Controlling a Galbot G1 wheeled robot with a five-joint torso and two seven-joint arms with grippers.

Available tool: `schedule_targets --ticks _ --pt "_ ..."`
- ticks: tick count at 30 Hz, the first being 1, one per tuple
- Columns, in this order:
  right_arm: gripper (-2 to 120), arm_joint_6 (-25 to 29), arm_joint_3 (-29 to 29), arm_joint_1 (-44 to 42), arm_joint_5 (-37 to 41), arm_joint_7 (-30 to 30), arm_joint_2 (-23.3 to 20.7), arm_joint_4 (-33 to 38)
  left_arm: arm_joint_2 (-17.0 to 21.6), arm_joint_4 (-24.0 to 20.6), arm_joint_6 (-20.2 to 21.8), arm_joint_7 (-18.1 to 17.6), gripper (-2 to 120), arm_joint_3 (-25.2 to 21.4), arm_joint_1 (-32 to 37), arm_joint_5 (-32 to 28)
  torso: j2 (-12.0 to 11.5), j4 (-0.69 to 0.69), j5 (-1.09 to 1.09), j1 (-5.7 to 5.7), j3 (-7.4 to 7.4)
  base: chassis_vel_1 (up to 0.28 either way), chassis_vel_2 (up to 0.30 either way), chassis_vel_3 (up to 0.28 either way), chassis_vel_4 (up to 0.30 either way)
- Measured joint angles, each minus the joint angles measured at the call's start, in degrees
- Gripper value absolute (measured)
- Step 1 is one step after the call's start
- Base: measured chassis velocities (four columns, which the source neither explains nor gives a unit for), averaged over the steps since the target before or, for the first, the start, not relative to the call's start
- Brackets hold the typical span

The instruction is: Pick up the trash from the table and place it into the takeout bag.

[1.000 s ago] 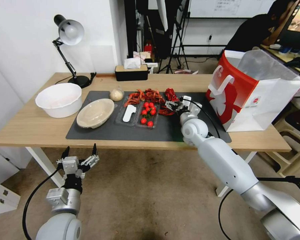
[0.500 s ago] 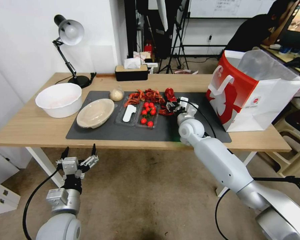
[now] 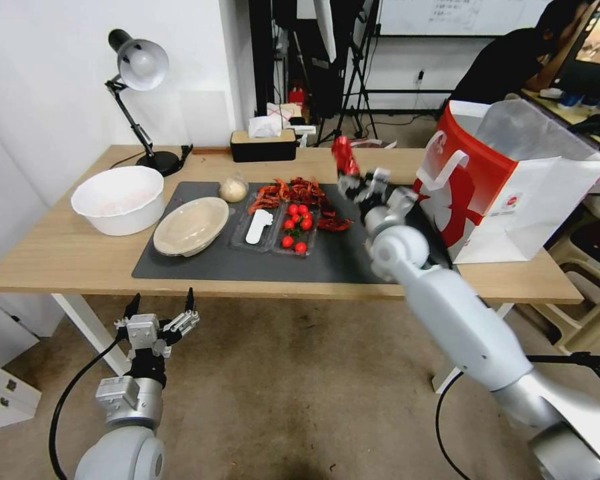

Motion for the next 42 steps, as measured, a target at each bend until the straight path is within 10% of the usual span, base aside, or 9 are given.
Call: schedule_targets --ticks 24,37,42 --pt "50 -12.2 21.7 -9.4 -11.5 13.3 -12.3 10.5 0.1 -0.7 0.1 0.1 100 0.6 0.4 0.6 0.0 -0.02 0.02 0.00 0.00 0.000 0.000 0.000 0.000" --pt "95 -15.9 24.1 -11.9 -9.7 16.7 -11.0 12.2 0.2 -2.6 -0.1 0.2 100 0.4 1.8 1.0 0.0 0.00 0.00 0.00 0.00 0.000 0.000 0.000 0.000" --pt "100 -5.9 25.5 -11.9 -0.2 9.2 -11.9 15.4 0.1 -2.6 -0.1 0.2 100 0.6 1.7 1.1 0.0 -0.01 -0.01 0.00 0.01 0.000 0.000 0.000 0.000"
